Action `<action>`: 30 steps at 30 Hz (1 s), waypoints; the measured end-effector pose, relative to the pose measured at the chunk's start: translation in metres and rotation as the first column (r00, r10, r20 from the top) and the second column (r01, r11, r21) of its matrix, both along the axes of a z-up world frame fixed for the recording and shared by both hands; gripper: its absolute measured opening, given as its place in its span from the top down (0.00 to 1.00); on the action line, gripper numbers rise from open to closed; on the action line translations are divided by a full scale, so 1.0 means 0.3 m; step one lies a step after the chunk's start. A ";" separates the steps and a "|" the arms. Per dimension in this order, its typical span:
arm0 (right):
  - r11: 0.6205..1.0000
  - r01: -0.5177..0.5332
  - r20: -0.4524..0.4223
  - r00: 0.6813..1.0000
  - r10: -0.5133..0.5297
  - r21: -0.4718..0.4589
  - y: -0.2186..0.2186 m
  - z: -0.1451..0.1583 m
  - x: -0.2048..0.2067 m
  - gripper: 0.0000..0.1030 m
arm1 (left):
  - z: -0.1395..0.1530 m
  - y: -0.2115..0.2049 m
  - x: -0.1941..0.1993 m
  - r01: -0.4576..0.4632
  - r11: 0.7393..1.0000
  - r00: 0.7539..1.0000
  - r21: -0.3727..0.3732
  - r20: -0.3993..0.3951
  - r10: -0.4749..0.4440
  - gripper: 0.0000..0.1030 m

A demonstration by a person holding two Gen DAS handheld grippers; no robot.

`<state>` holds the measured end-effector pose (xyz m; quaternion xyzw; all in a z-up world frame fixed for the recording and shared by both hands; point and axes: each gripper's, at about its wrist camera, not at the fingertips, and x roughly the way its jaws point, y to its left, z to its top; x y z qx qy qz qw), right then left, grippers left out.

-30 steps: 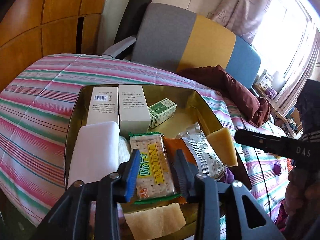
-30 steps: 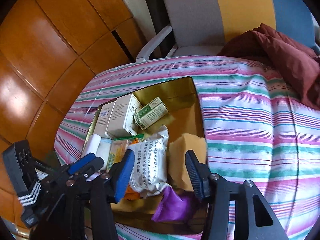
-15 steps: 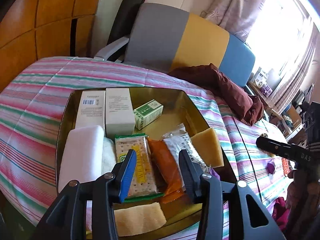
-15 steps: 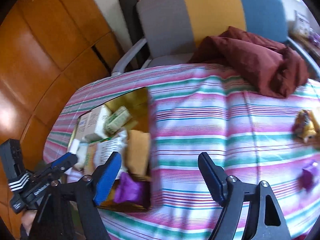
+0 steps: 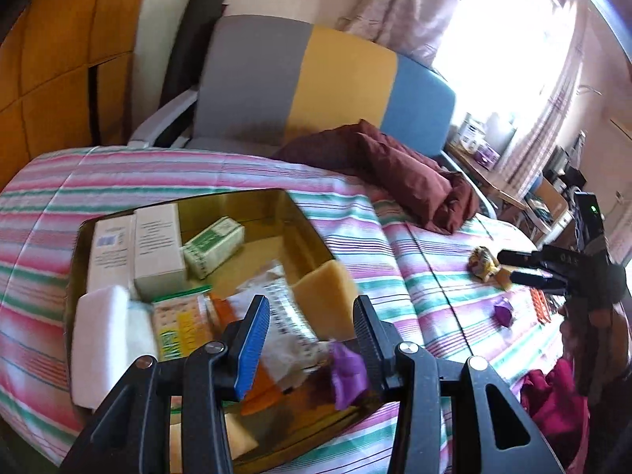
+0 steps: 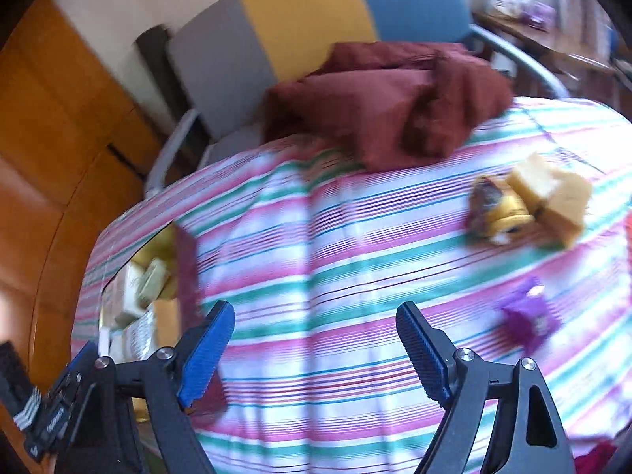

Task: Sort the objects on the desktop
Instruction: 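Move both grippers back to the pile toward the tan sponges and purple packet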

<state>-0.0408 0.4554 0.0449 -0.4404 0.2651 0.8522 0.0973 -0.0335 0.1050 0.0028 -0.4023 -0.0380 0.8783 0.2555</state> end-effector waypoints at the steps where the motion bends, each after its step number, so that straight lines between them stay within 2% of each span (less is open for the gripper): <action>1: 0.999 0.035 0.008 0.999 -0.035 0.000 0.049 0.004 0.016 0.18 | 0.006 0.018 0.004 0.014 1.000 1.000 -0.003 -0.006 -0.014 0.57; 4: 0.992 0.129 0.016 0.992 -0.128 -0.006 0.185 0.010 0.066 0.19 | 0.023 0.079 0.014 0.061 0.998 0.998 -0.010 -0.016 -0.061 0.57; 7: 0.971 0.237 0.036 0.971 -0.236 -0.031 0.337 0.000 0.122 0.19 | 0.035 0.148 0.021 0.106 0.994 0.994 -0.021 -0.026 -0.106 0.56; 12: 0.924 0.375 0.075 0.926 -0.369 -0.083 0.541 -0.046 0.200 0.19 | 0.043 0.263 0.037 0.183 0.982 0.982 -0.041 -0.032 -0.185 0.53; 16: 0.881 0.453 0.097 0.891 -0.443 -0.137 0.649 -0.090 0.221 0.19 | 0.036 0.345 0.045 0.239 0.969 0.970 -0.062 -0.028 -0.241 0.53; 21: 0.848 0.496 0.115 0.868 -0.483 -0.187 0.744 -0.150 0.205 0.19 | 0.010 0.428 0.052 0.288 0.954 0.957 -0.081 -0.007 -0.290 0.53; 25: 0.843 0.502 0.118 0.865 -0.488 -0.192 0.793 -0.201 0.168 0.19 | -0.018 0.477 0.050 0.317 0.944 0.948 -0.093 0.018 -0.316 0.53; 27: 0.855 0.486 0.123 0.874 -0.471 -0.179 0.810 -0.231 0.143 0.24 | -0.031 0.496 0.049 0.326 0.940 0.945 -0.100 0.026 -0.325 0.53; 29: 0.873 0.462 0.134 0.885 -0.445 -0.153 0.816 -0.252 0.118 0.36 | -0.044 0.522 0.045 0.337 0.936 0.942 -0.105 0.035 -0.335 0.53; 30: 0.882 0.450 0.144 0.891 -0.432 -0.139 0.816 -0.263 0.105 0.39 | -0.051 0.536 0.043 0.343 0.933 0.939 -0.106 0.040 -0.340 0.53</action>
